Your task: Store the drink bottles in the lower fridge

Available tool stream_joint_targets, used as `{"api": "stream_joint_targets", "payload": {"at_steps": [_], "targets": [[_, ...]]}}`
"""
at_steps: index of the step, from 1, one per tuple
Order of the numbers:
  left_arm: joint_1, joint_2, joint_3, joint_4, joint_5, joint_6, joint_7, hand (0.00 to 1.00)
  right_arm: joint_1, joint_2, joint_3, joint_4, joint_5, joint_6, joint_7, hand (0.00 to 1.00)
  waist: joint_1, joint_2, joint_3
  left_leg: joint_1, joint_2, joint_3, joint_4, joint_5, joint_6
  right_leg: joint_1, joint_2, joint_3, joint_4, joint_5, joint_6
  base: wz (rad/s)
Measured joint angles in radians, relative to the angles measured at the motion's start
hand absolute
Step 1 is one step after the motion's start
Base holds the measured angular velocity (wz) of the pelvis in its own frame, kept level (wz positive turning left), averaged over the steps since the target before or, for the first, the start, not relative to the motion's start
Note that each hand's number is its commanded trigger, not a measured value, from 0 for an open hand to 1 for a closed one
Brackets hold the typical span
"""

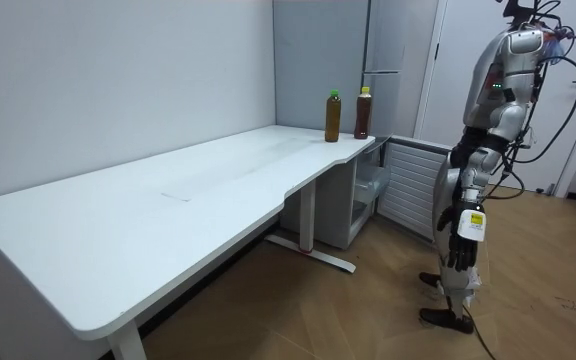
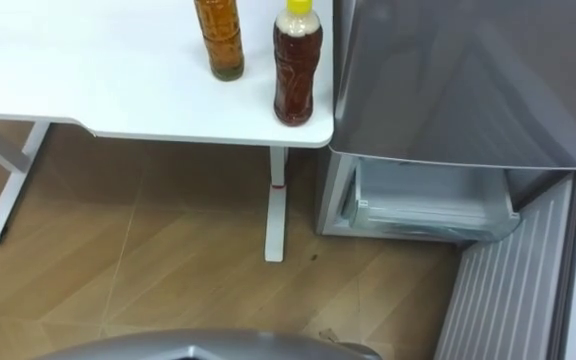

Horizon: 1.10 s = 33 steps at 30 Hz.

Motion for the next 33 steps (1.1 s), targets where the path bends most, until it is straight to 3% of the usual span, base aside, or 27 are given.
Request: {"api": "stream_joint_targets", "payload": {"at_steps": [7,11,12,15,21,28,33], "targets": [[-0.004,0.001,0.071,-0.163,-0.052,-0.049,0.135,0.0,0.011,-0.002,-0.011,-0.014,-0.001,-0.012,-0.01,0.0,-0.001,0.008,0.0041,-0.003,0.0,0.004,-0.001,0.0,0.0,-0.006,0.0,-0.006,0.003,0.0,0.0,-0.01],[-0.03,0.009,0.07,-0.26,-0.05,-0.11,0.21,0.0,0.013,-0.002,-0.033,-0.038,-0.002,-0.04,-0.021,0.0,-0.001,0.015,-0.0006,-0.01,-0.001,0.002,-0.001,0.0,0.0,-0.016,0.001,0.006,0.008,0.0,0.0,-0.03],[-0.034,0.01,0.071,-0.299,-0.05,-0.112,0.227,0.0,0.013,-0.002,-0.037,-0.046,-0.006,-0.047,-0.024,0.0,-0.002,0.017,-0.0042,-0.009,-0.001,0.002,-0.002,0.0,0.0,-0.014,0.001,0.008,0.013,0.0,0.0,-0.08],[-0.039,0.011,0.055,-0.423,-0.043,-0.131,0.274,0.0,0.009,-0.002,-0.044,-0.056,-0.01,-0.066,-0.029,0.0,-0.007,0.013,-0.0032,-0.007,-0.001,-0.001,-0.001,0.0,0.0,-0.015,0.002,0.007,0.018,0.0,0.0,-0.04],[-0.053,0.021,-0.007,-0.621,0.09,-0.147,0.337,0.0,0.023,-0.001,-0.041,-0.068,0.005,-0.074,-0.027,0.0,-0.006,0.021,-0.004,-0.009,-0.001,-0.007,0.0,-0.001,0.001,-0.015,0.003,0.01,0.016,0.0,-0.001,0.0],[-0.055,0.027,-0.015,-0.844,0.171,-0.175,0.361,0.0,0.026,-0.005,-0.042,-0.054,0.003,-0.088,-0.022,0.0,-0.007,0.038,0.0,-0.01,0.0,-0.007,-0.002,-0.001,0.001,-0.022,0.005,0.021,0.016,0.0,-0.002,-0.03],[-0.058,0.071,-0.011,-0.984,0.186,-0.197,0.352,0.0,0.02,-0.007,-0.043,-0.044,0.0,-0.112,-0.006,0.0,-0.025,0.035,0.0016,-0.018,-0.001,-0.016,0.001,-0.001,0.001,-0.032,0.005,0.018,0.014,0.0,-0.002,0.02]]}}
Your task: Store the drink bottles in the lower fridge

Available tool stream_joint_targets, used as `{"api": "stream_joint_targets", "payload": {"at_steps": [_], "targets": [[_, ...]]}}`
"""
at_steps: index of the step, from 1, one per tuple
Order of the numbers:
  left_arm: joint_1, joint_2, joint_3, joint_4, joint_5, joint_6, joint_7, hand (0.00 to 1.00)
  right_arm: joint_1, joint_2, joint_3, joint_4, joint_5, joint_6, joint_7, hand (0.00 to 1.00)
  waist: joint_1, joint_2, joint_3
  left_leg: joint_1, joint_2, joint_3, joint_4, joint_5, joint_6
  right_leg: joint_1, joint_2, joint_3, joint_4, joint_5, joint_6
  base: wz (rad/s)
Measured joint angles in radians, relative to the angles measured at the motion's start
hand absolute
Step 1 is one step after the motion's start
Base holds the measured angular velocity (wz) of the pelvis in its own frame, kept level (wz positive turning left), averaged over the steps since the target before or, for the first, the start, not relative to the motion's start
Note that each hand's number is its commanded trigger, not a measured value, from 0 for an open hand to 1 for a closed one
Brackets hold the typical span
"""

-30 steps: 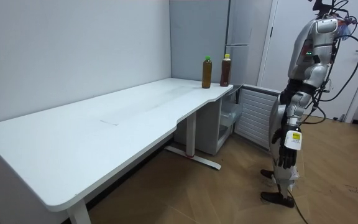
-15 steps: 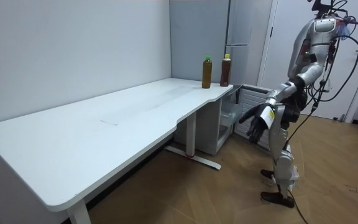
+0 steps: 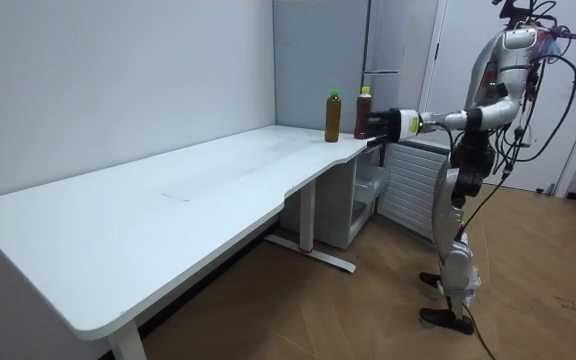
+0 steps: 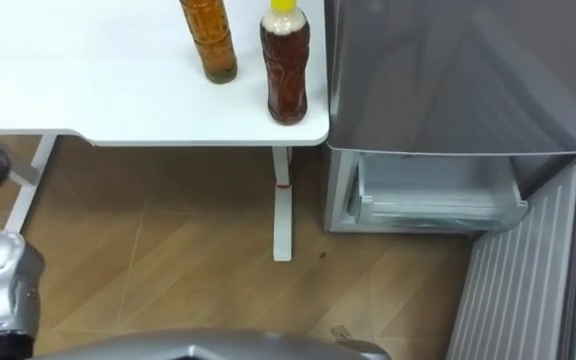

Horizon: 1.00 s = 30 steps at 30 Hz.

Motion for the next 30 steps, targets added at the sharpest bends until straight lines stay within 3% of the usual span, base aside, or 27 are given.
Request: {"api": "stream_joint_targets", "payload": {"at_steps": [5,12,17,30], "targets": [[-0.002,0.009,0.015,-0.166,0.015,0.0,-0.055,0.0,0.003,0.001,-0.002,0.001,-0.002,-0.008,0.015,0.0,-0.015,-0.004,0.0025,-0.005,-0.002,-0.011,0.0,0.0,0.0,0.003,-0.001,-0.005,-0.004,0.0,0.0,0.02],[-0.033,0.021,0.015,-0.346,0.053,0.002,-0.176,0.0,0.005,-0.003,-0.013,0.001,-0.002,-0.01,0.029,0.0,-0.007,0.001,0.0038,-0.009,-0.002,-0.015,0.001,0.0,0.0,0.004,0.001,0.003,-0.014,0.0,0.0,-0.01],[-0.074,0.037,0.01,-0.392,0.054,0.001,-0.254,0.0,-0.006,-0.007,-0.018,0.006,-0.013,-0.02,0.045,0.0,-0.012,0.004,0.0115,-0.011,-0.002,-0.016,0.002,0.0,0.0,0.003,0.001,0.002,-0.017,0.0,0.0,0.0],[-0.119,0.057,-0.089,-0.496,0.017,0.014,-0.522,0.0,-0.033,-0.017,-0.019,0.026,-0.079,-0.031,0.072,0.0,-0.06,0.006,0.0144,-0.021,-0.001,-0.009,0.011,0.0,0.0,-0.009,0.001,0.004,-0.016,0.001,-0.001,-0.01]]}}
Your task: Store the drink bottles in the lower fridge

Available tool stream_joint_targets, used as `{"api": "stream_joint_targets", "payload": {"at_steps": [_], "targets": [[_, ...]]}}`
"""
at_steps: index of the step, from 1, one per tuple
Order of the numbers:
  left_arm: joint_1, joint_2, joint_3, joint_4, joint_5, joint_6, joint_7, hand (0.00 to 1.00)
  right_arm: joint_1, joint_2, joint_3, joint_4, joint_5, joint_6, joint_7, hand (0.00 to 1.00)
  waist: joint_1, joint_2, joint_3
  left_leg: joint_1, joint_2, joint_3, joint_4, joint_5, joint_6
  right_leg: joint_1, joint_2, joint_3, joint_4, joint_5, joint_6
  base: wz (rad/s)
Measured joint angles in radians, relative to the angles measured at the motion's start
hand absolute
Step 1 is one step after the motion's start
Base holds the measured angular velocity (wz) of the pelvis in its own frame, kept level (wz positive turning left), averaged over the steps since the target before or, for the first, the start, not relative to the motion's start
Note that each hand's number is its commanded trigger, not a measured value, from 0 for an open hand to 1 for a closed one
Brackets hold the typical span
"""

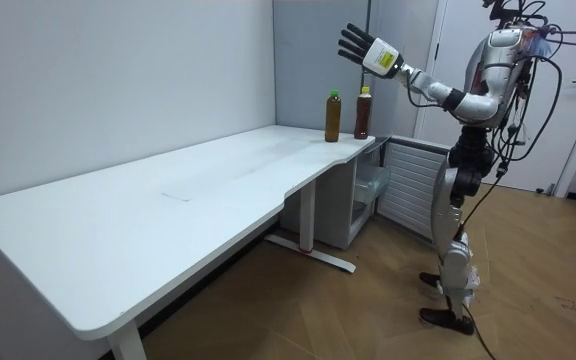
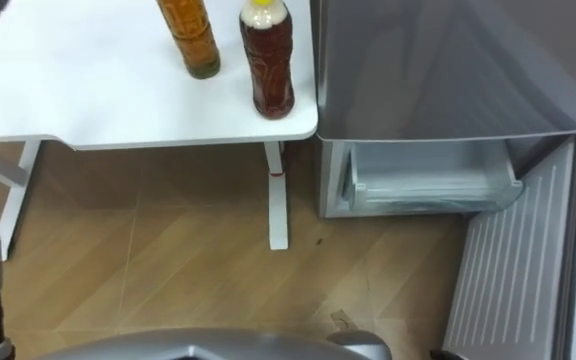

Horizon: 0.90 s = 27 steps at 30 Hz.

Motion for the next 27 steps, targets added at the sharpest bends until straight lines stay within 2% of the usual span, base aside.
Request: {"api": "stream_joint_targets", "payload": {"at_steps": [10,14,18,27], "targets": [[-0.054,0.013,-0.012,-0.021,0.002,0.001,-0.105,0.0,-0.01,0.002,0.001,0.022,-0.038,0.001,0.007,0.0,-0.004,-0.002,-0.0014,0.002,0.0,0.0,0.002,0.0,0.0,-0.001,0.001,0.012,0.002,0.0,0.0,-0.01],[-0.093,0.014,-0.067,-0.021,0.0,0.006,-0.139,0.0,-0.018,0.002,0.004,0.022,-0.037,0.001,0.007,0.0,-0.009,-0.005,-0.0004,0.002,-0.001,0.002,0.002,0.0,0.0,0.004,0.0,0.016,0.003,0.0,0.0,-0.01],[-0.096,0.014,-0.128,-0.021,0.0,0.021,-0.181,0.0,-0.026,0.002,0.021,0.024,-0.03,0.001,0.006,0.0,-0.023,-0.004,-0.0011,0.002,0.0,0.013,0.002,0.0,0.0,0.003,0.002,0.023,0.004,0.0,0.0,-0.03],[-0.099,0.014,-0.165,-0.021,0.009,0.041,-0.238,0.0,-0.039,0.002,0.022,0.03,-0.031,0.001,0.006,0.0,-0.036,-0.006,0.0018,0.003,0.001,0.031,0.002,0.0,0.0,-0.006,0.002,0.038,0.009,0.0,0.0,-0.05]]}}
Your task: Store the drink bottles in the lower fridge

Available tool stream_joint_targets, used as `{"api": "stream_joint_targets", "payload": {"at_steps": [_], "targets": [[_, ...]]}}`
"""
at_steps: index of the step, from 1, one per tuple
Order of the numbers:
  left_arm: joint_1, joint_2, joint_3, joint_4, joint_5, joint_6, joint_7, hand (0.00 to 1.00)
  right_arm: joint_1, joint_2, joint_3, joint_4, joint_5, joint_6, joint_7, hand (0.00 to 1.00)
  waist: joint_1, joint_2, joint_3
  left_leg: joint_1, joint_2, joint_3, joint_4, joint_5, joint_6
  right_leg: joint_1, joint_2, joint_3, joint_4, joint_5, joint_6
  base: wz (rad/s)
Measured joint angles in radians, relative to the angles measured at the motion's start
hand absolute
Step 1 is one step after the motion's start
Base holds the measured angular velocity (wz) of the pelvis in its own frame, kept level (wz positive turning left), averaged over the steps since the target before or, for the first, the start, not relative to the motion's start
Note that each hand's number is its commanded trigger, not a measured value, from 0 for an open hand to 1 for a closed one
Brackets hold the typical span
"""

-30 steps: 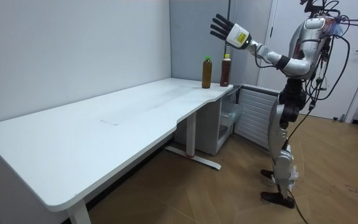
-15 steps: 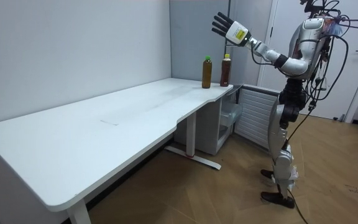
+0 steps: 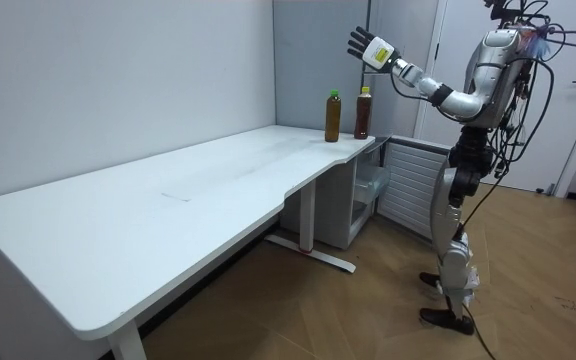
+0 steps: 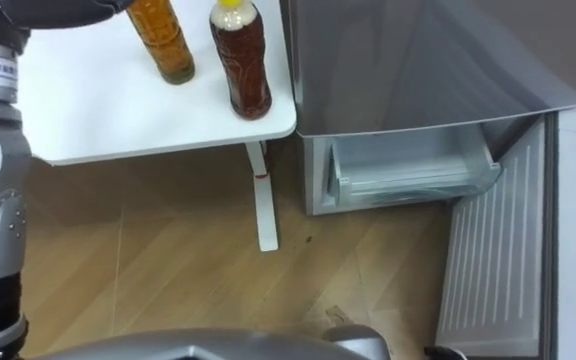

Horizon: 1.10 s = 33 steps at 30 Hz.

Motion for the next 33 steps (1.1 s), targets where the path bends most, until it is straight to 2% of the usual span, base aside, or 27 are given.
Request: {"api": "stream_joint_targets", "payload": {"at_steps": [5,11,14,18,25,28,29,33], "targets": [[0.0,0.0,-0.002,0.0,0.012,0.01,-0.02,0.0,0.001,0.0,0.008,-0.001,0.0,0.001,0.001,0.0,-0.001,0.0,-0.0001,-0.004,0.0,0.001,0.0,0.0,0.0,0.0,0.0,-0.004,-0.006,0.0,0.0,0.01],[0.0,0.0,-0.04,0.001,0.06,0.046,-0.043,0.0,0.0,-0.002,0.021,-0.003,0.001,0.002,0.007,0.0,-0.002,0.008,-0.0043,-0.006,0.0,-0.002,0.0,0.0,0.0,0.001,-0.001,-0.01,-0.006,0.0,0.0,0.01],[0.0,0.0,-0.069,0.009,0.073,0.051,-0.051,0.0,-0.004,-0.004,0.042,-0.001,0.0,0.003,0.02,0.0,-0.002,0.013,-0.002,-0.006,0.0,-0.002,0.0,0.0,0.0,0.0,-0.001,-0.011,-0.006,0.0,0.0,0.0],[0.0,-0.001,-0.096,0.027,0.092,0.08,-0.072,0.0,-0.007,-0.004,0.066,0.0,0.0,0.022,0.024,0.0,-0.002,0.017,-0.0014,-0.007,0.0,-0.001,0.0,0.0,0.0,0.0,-0.001,-0.012,-0.005,0.0,0.0,0.0],[0.004,-0.001,-0.098,0.037,0.091,0.086,-0.105,0.0,0.0,-0.004,0.076,-0.002,-0.001,0.024,0.04,0.0,0.0,0.009,0.0022,-0.011,0.0,0.008,0.0,0.0,0.0,-0.002,-0.001,-0.014,-0.006,0.0,0.0,0.01],[0.007,-0.001,-0.115,0.064,0.09,0.087,-0.11,0.0,0.001,-0.004,0.076,-0.002,-0.001,0.025,0.043,0.0,-0.001,0.005,-0.001,-0.012,0.001,0.011,0.0,0.0,0.0,-0.002,-0.001,-0.013,-0.006,0.0,0.0,0.0],[0.015,-0.002,-0.121,0.072,0.09,0.091,-0.114,0.0,0.0,-0.004,0.076,-0.003,-0.001,0.025,0.043,0.0,-0.001,0.006,-0.0055,-0.013,0.001,0.011,0.0,0.0,0.0,-0.004,-0.001,-0.013,-0.006,0.0,0.0,0.0],[0.024,-0.003,-0.134,0.093,0.089,0.104,-0.135,0.0,-0.001,-0.004,0.076,-0.003,0.001,0.025,0.043,0.0,-0.003,0.003,-0.0064,-0.014,0.002,0.011,0.001,0.0,0.0,-0.006,-0.001,-0.013,-0.002,0.0,0.0,0.0]]}}
